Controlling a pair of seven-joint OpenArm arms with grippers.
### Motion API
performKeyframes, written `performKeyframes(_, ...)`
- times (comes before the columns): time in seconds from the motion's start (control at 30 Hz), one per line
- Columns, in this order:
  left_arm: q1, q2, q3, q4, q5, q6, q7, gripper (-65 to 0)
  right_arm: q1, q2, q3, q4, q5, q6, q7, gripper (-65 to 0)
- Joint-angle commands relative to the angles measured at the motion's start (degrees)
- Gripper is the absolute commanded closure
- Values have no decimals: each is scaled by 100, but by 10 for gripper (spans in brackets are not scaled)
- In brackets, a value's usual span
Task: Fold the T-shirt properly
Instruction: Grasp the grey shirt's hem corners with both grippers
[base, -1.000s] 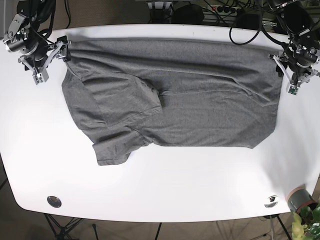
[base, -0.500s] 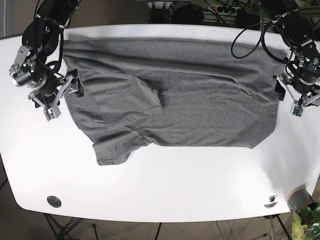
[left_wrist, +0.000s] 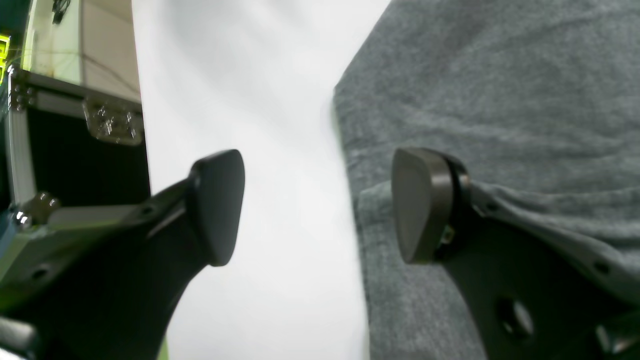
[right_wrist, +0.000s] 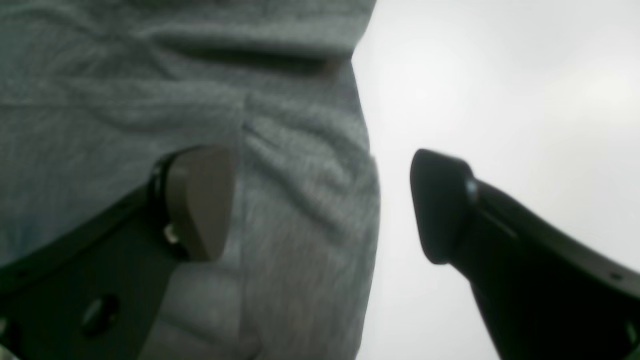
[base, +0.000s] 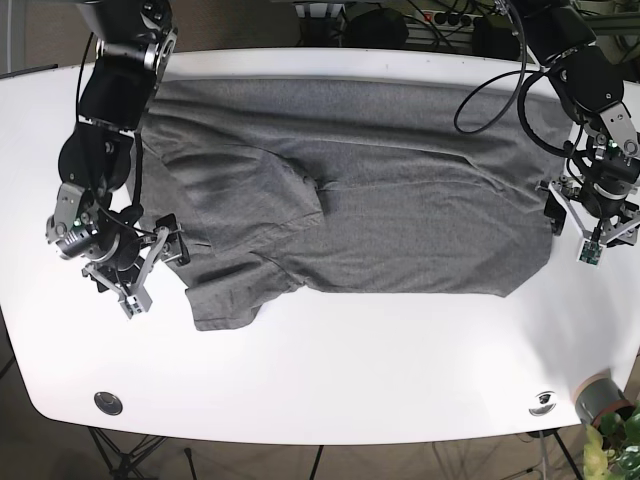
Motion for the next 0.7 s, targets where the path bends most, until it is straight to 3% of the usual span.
performKeyframes(0.0,-85,-94,-6,96,-40,34,-102,-433,444,102,-68,-475,24,-7,394,-525)
performKeyframes(0.4,-76,47,-6,-133,-32,34,-119,-433,1526,93,-85,-3139,-574,-7,2082,-525)
performKeyframes(0.67,-50,47,-15,-133,-32,34,-119,-433,1719,41,-85,-4115,-1040,-7,3022,-525)
